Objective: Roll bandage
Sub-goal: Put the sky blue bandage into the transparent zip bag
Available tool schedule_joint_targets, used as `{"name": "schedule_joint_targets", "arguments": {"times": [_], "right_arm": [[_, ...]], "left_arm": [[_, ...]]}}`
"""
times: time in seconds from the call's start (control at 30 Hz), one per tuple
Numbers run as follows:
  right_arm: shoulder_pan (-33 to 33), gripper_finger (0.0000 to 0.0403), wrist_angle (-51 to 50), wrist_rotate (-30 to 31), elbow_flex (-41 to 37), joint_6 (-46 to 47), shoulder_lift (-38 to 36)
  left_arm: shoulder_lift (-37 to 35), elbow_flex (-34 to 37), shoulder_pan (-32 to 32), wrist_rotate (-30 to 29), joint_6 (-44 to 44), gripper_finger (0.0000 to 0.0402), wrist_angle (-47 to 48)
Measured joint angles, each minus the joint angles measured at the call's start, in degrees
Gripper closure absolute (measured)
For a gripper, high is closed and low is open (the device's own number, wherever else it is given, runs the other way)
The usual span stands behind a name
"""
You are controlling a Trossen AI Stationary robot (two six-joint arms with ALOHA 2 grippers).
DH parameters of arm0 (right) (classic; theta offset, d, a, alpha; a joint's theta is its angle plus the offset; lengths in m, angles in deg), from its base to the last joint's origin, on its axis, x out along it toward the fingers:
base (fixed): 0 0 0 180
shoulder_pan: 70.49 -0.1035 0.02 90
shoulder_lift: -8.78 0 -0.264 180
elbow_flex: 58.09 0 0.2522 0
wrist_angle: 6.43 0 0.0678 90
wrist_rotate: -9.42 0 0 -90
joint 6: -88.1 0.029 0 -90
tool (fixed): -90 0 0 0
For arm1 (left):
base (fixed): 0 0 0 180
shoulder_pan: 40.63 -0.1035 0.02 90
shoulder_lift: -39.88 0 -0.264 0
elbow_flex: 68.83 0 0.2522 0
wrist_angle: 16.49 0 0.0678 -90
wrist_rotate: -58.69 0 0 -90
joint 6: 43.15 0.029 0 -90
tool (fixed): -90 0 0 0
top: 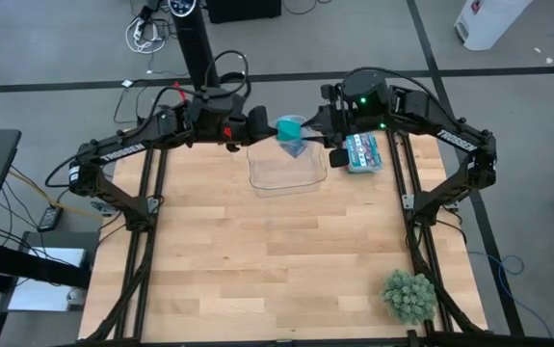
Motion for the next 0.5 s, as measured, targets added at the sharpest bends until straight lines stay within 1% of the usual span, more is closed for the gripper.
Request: {"name": "schedule_joint_targets", "arguments": {"times": [0.23, 0.5], "right_arm": [[0.04, 0.0285, -0.44, 0.10, -0.02, -1.75, 0.13], [0.18, 0.0289, -5.24, 0.06, -0.02, -2.97, 3.18]], "left_arm": [[0.00, 0.00, -0.02, 0.19, -0.26, 0.0392, 0.18], [0.00, 0.00, -0.01, 0.20, -1.19, 0.0392, -1.02]]}}
